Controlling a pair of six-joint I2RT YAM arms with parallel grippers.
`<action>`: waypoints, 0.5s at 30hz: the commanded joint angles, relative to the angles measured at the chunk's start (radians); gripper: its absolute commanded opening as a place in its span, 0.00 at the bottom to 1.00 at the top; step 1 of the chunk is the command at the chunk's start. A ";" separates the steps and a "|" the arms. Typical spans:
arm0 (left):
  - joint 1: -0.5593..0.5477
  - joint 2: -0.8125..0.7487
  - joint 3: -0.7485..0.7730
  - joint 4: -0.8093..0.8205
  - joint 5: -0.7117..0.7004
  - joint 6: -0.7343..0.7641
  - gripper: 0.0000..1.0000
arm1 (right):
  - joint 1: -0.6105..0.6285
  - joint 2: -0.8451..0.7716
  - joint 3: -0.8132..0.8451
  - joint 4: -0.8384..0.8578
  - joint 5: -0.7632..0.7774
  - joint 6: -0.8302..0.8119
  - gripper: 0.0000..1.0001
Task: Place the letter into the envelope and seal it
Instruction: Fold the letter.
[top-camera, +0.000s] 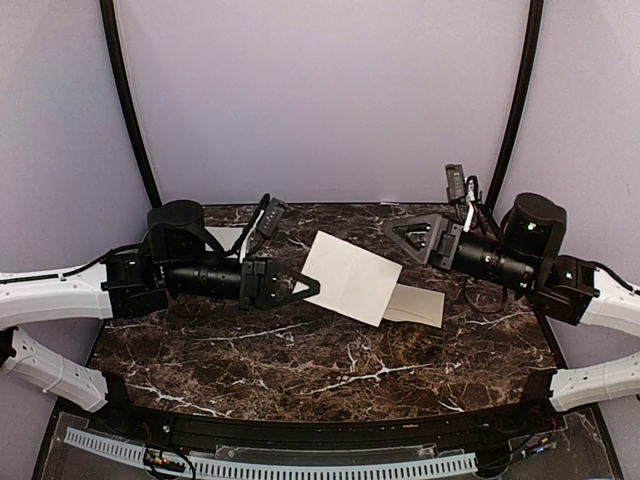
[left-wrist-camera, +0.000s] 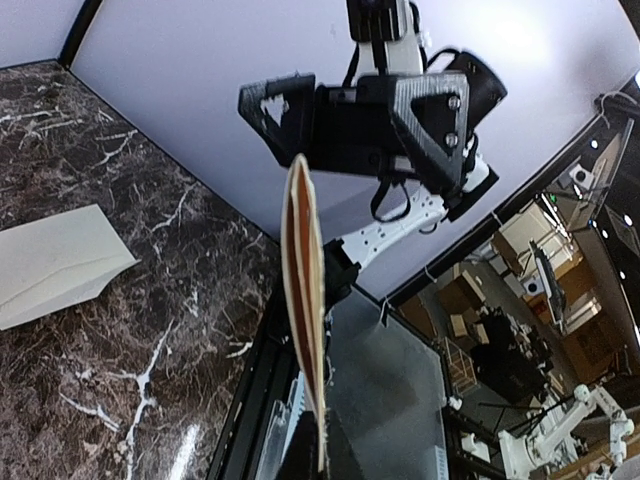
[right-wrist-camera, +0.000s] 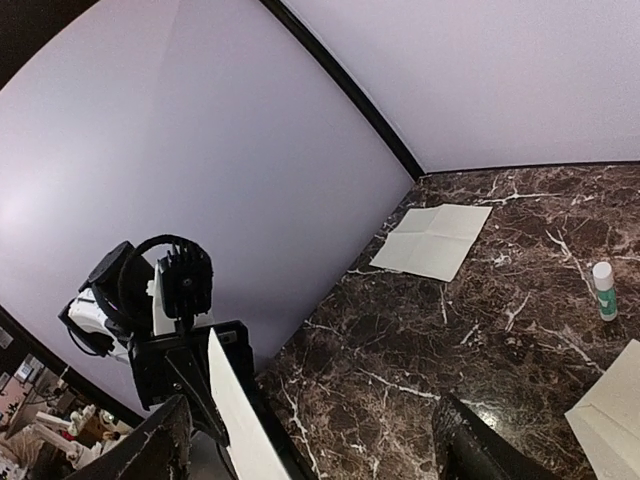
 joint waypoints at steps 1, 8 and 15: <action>-0.002 0.027 0.077 -0.233 0.145 0.127 0.00 | -0.032 0.095 0.164 -0.275 -0.190 -0.117 0.80; -0.002 0.056 0.116 -0.341 0.250 0.192 0.00 | -0.031 0.214 0.245 -0.341 -0.537 -0.220 0.69; -0.002 0.067 0.121 -0.336 0.254 0.193 0.01 | 0.011 0.259 0.213 -0.310 -0.631 -0.209 0.57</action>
